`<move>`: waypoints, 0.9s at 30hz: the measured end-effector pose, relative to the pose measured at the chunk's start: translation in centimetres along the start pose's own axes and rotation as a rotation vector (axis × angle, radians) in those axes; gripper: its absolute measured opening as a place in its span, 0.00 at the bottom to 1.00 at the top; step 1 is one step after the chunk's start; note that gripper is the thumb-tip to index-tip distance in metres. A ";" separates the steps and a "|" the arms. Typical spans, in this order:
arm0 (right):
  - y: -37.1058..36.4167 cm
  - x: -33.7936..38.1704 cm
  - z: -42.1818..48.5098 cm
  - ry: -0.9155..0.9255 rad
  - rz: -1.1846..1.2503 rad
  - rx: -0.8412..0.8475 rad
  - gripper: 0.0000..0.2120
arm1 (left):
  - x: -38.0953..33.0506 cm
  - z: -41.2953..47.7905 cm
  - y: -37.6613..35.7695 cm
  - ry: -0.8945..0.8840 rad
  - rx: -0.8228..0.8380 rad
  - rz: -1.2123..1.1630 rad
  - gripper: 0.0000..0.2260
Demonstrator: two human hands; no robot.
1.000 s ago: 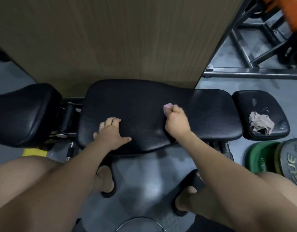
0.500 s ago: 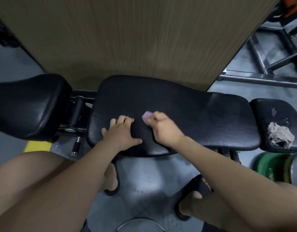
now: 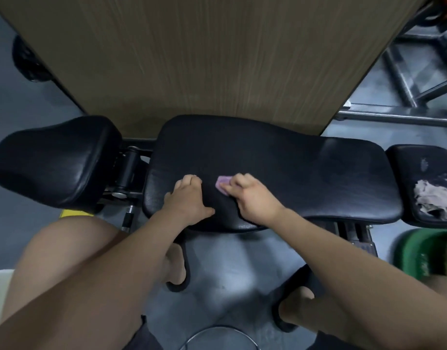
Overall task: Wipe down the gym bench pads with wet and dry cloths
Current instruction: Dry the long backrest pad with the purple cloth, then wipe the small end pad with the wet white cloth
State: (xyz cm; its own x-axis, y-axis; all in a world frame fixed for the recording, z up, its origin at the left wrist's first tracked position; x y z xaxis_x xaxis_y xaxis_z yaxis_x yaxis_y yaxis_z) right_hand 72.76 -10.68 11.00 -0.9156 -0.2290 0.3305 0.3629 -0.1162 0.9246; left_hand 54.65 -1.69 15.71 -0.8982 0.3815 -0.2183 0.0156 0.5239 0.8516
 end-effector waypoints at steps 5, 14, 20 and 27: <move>3.5 -5.3 -9.2 -0.181 -0.101 -0.118 0.16 | -4.1 -1.3 1.0 -0.042 -0.012 0.106 0.28; 10.1 -11.1 -14.9 -0.812 -0.172 -0.042 0.28 | -14.8 -6.4 2.2 -0.166 -0.054 0.247 0.24; 11.2 -10.5 -18.3 -0.636 -0.186 0.103 0.26 | -22.5 -8.0 3.4 -0.239 -0.086 0.309 0.24; 13.6 -13.9 -22.4 -0.809 0.119 -0.023 0.20 | -31.0 -6.2 1.8 -0.344 -0.052 0.270 0.22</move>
State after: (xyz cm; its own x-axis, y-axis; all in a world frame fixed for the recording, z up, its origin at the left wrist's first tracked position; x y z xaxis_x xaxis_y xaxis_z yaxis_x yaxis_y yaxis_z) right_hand 94.34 -30.67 14.73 -0.7094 0.5264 0.4687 0.4606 -0.1570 0.8736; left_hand 79.75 -17.27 26.98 -0.6659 0.7358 -0.1229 0.1999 0.3347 0.9209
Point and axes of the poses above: each hand's wrist, its own z-axis towards the middle knuckle, its own y-axis out of the back of the hand, x = y × z, the point moved 1 cm from there along z, towards the middle knuckle, and after that the axes turned 3 degrees about y, right-handed, at the moved point
